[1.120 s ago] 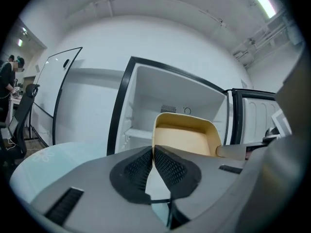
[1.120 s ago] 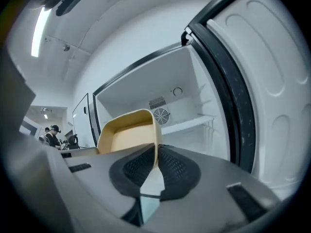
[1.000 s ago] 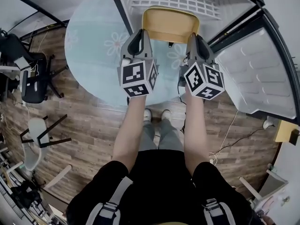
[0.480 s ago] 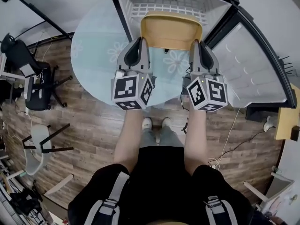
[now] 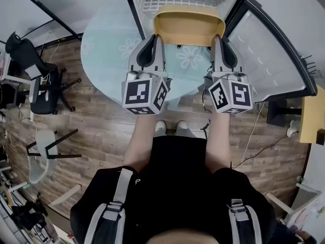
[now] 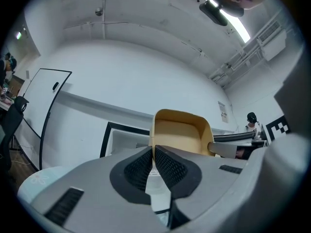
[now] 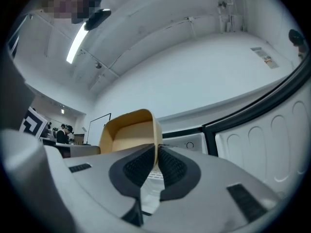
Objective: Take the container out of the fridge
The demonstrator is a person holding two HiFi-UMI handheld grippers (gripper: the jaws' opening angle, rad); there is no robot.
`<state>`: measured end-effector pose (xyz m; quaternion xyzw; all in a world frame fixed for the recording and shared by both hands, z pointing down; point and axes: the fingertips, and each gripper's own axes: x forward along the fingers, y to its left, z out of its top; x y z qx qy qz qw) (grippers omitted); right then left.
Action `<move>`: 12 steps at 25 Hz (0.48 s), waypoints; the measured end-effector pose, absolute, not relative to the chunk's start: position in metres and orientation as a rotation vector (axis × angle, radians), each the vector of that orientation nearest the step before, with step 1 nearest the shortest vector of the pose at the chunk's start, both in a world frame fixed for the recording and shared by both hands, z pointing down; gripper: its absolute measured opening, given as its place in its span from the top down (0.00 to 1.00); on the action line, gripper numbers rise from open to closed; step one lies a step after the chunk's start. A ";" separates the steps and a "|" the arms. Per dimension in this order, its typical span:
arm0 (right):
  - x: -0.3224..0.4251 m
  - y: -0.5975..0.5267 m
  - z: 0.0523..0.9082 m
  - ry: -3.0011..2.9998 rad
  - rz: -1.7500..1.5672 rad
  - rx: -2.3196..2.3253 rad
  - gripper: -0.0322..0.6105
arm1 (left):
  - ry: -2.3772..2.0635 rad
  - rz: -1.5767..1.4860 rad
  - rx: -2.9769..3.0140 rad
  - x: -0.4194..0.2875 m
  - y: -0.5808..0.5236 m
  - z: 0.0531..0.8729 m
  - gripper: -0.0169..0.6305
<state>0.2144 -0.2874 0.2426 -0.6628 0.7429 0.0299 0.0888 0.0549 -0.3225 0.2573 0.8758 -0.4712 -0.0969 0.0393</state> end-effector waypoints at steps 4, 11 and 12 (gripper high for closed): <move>0.211 -0.274 0.242 2.217 0.139 -1.969 0.91 | -1.450 -0.326 2.714 0.053 -0.312 0.251 0.95; 0.218 -0.273 0.239 2.205 0.155 -1.993 0.92 | -1.452 -0.324 2.732 0.058 -0.306 0.248 0.95; 0.219 -0.274 0.238 2.203 0.156 -1.992 0.92 | -1.453 -0.326 2.733 0.059 -0.307 0.247 0.95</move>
